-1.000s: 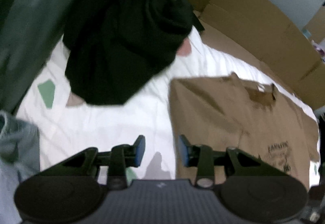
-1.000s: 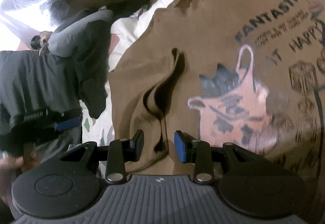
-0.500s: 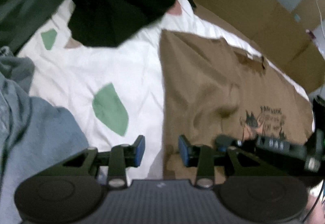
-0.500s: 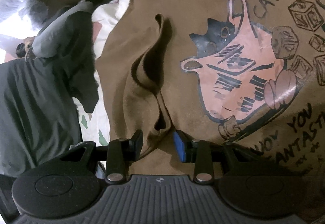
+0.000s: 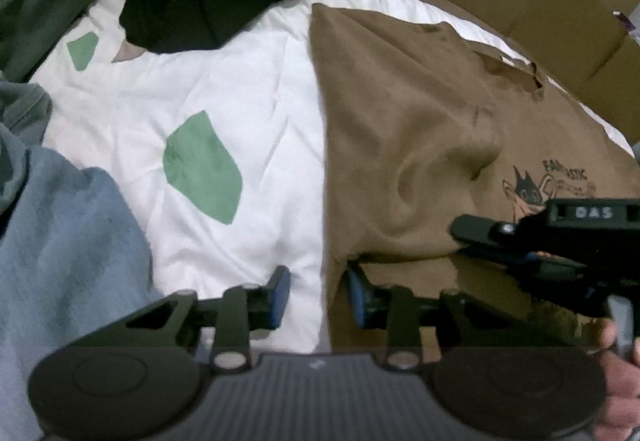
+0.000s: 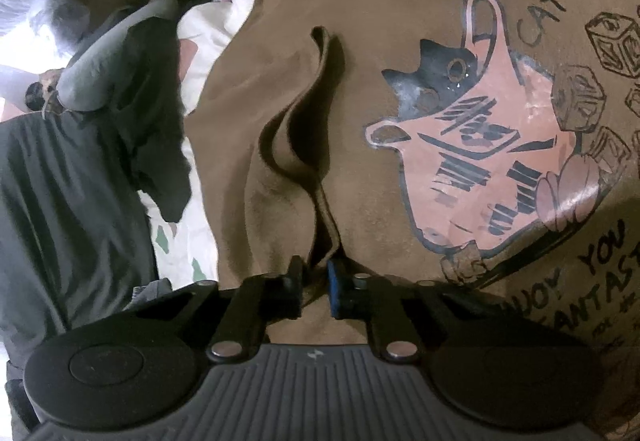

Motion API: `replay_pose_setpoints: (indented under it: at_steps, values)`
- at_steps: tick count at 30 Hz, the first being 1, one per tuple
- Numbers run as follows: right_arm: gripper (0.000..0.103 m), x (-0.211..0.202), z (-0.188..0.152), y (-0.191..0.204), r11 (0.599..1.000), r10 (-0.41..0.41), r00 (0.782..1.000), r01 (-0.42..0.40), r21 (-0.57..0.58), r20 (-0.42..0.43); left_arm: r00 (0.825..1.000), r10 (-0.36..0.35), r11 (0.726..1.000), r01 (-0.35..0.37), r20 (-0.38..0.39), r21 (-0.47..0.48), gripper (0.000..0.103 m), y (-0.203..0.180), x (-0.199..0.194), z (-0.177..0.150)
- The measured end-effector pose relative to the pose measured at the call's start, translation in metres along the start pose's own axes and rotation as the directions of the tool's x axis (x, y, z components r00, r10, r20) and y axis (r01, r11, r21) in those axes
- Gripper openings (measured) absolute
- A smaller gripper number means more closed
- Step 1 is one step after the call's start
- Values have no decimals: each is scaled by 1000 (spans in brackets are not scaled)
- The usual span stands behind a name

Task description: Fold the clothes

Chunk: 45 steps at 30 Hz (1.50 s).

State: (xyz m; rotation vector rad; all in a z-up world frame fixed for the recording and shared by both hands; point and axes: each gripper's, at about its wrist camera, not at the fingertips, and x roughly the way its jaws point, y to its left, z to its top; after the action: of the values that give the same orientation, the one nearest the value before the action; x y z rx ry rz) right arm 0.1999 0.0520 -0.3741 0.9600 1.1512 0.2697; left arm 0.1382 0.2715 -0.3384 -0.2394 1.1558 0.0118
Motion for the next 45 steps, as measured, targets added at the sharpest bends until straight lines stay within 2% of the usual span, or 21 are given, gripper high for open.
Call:
replay_pose_setpoints:
  at_steps: [8, 16, 22, 24, 29, 35, 38, 43, 45]
  values:
    - [5, -18, -14, 8, 999, 32, 999, -31, -36, 23, 998, -53, 988, 57, 36, -144, 28, 20, -3, -7]
    - [5, -17, -26, -8, 999, 34, 999, -34, -15, 39, 994, -81, 985, 91, 68, -146, 27, 22, -6, -12]
    - [5, -21, -28, -11, 999, 54, 997, -55, 0, 63, 993, -85, 989, 93, 80, -111, 27, 18, -6, -10]
    - [5, -23, -26, -10, 998, 56, 996, -57, -1, 76, 993, -83, 987, 94, 89, -127, 27, 20, -6, -9]
    - [7, -22, -25, -15, 1000, -22, 998, 21, 4, 58, 993, -78, 975, 95, 92, -201, 22, 27, -8, -13]
    - [8, -36, -16, -19, 1000, -14, 996, 13, 7, 90, 992, -91, 977, 106, 86, -187, 20, 25, -24, -16]
    - [21, -38, -4, -13, 1000, -4, 994, 5, -11, 108, 987, -106, 976, 126, 119, -177, 20, 22, -38, -12]
    - [22, -32, 18, 4, 998, 28, 992, -20, -68, 119, 978, -132, 982, 151, 161, -114, 20, 7, -42, 9]
    - [22, -26, 26, 11, 996, 32, 993, -23, -86, 110, 978, -140, 983, 156, 154, -94, 20, 2, -34, 15]
